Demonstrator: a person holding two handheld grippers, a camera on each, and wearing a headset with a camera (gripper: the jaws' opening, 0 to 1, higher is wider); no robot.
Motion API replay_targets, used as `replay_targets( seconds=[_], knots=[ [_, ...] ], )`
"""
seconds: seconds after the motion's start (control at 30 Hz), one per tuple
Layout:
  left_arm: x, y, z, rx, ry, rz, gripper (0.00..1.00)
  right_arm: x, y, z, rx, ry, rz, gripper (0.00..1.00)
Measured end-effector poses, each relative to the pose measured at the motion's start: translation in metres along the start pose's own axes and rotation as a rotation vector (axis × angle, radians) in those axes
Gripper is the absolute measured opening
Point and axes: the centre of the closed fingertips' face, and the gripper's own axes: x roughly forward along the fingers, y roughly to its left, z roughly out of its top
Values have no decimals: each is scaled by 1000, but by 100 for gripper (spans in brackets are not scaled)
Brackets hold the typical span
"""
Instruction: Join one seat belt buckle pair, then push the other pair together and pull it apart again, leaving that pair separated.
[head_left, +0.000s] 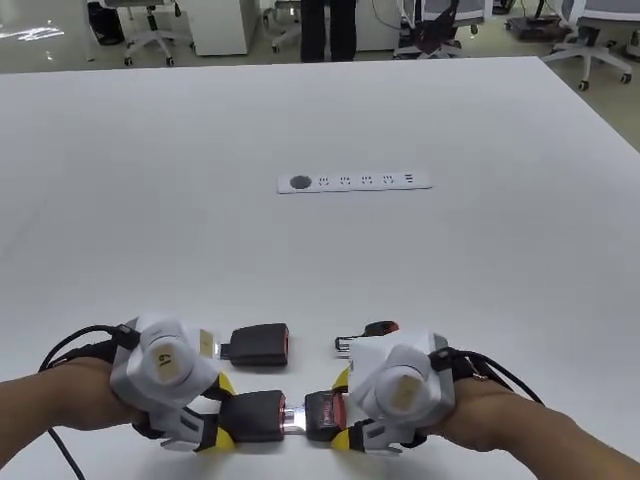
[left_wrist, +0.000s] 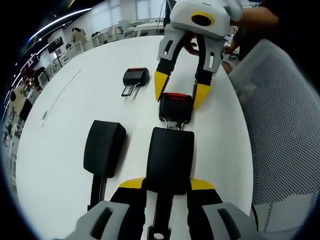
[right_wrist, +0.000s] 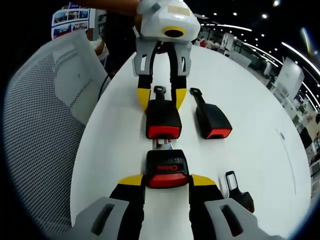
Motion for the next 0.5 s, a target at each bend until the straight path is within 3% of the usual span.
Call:
replay_targets(
  seconds=[0.5],
  knots=[
    [0,-1,1,2,-3,4,31,3,2,4,25,-13,6,28]
  ],
)
